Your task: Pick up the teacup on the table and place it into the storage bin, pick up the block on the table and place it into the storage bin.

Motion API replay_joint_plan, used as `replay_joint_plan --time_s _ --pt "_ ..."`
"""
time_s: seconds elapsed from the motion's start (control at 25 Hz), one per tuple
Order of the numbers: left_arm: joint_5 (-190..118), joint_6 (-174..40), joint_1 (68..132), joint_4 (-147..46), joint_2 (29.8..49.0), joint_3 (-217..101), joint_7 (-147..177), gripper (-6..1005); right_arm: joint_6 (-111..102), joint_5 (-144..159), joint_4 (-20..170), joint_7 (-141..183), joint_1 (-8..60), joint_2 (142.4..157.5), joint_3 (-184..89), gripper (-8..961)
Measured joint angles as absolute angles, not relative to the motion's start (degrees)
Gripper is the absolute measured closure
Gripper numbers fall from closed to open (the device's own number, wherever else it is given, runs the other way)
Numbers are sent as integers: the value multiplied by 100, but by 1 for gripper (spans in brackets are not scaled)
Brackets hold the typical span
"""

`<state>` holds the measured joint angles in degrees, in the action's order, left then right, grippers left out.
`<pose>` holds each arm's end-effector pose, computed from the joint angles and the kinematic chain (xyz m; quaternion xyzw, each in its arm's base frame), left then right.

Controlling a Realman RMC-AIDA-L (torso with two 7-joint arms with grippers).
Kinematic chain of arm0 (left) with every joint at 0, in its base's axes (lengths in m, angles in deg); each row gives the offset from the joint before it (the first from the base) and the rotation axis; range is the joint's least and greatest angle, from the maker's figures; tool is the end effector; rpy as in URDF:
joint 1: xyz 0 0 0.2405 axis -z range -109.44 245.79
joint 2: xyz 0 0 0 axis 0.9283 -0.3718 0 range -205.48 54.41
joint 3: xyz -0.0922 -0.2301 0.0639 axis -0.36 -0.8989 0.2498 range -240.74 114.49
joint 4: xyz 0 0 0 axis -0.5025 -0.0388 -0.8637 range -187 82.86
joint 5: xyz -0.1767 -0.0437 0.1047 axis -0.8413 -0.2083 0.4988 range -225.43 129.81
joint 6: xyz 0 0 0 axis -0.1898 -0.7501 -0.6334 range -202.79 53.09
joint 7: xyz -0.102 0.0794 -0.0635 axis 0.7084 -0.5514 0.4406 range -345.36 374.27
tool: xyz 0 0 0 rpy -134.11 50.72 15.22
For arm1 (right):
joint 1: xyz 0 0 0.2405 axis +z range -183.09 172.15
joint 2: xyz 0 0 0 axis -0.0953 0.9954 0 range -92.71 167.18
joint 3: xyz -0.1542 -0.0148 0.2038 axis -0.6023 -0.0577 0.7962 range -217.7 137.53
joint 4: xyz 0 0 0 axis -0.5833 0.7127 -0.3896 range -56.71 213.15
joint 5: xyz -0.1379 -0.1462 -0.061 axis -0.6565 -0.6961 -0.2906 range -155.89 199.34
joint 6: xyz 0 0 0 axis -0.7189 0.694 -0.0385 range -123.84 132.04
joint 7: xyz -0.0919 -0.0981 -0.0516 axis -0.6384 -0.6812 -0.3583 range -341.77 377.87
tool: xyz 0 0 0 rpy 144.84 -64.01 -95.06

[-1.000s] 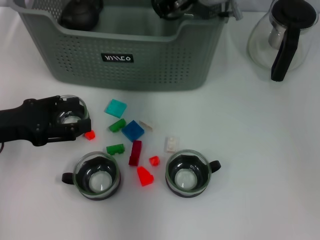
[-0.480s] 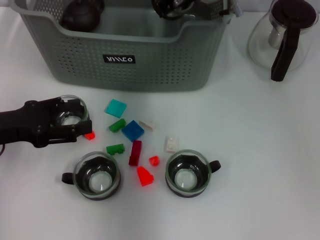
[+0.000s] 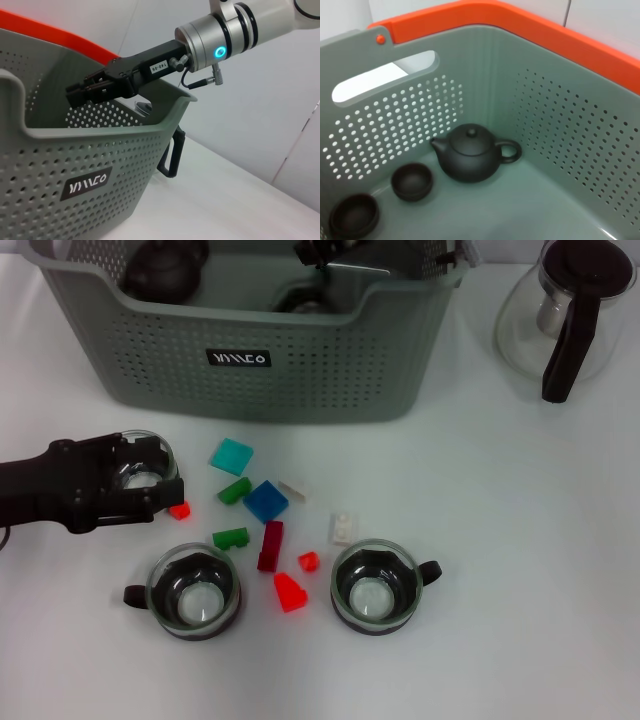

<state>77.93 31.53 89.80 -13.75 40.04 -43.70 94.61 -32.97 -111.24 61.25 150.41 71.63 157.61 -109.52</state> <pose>-0.3247 0.2575 0.0528 -0.9010 -0.3060 -0.2798 0.1277 0.0507 0.4814 -0.0946 -0.9322 0.2382 0.0094 0.2723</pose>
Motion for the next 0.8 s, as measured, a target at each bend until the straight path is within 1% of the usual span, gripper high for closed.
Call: replay_joint_plan --time_s 0.04,0.2,0.32,0.44,0.56,0.68,0.8 --pt "7791 3146 8980 -1375 4004 -4370 9461 153 -3300 -11123 6125 15050 7163 15759 -10937 773" --pt "7792 3136 8985 -1375 4004 -4370 9455 153 -3317 -11121 5964 15158 7116 15755 -10907 667" --pt "7792 3133 8989 -1375 4004 -4371 9453 153 -3549 -10977 5372 15129 6895 15750 -10822 565" --pt "7784 3131 8985 -1375 4004 -4371 9452 153 -4122 -10275 4201 14698 6317 15747 -10696 451" --pt "7782 3131 8972 -1375 4006 -4370 9452 153 -4757 -8885 3046 13918 5469 15726 -10585 327" --pt "7781 3132 8964 -1375 4014 -4396 9452 153 -5638 -7562 2578 13097 4735 15590 -10336 199" --pt "7779 3132 8966 -1375 4019 -4415 9452 153 -6922 -6578 2749 12315 4296 15431 -9913 181"
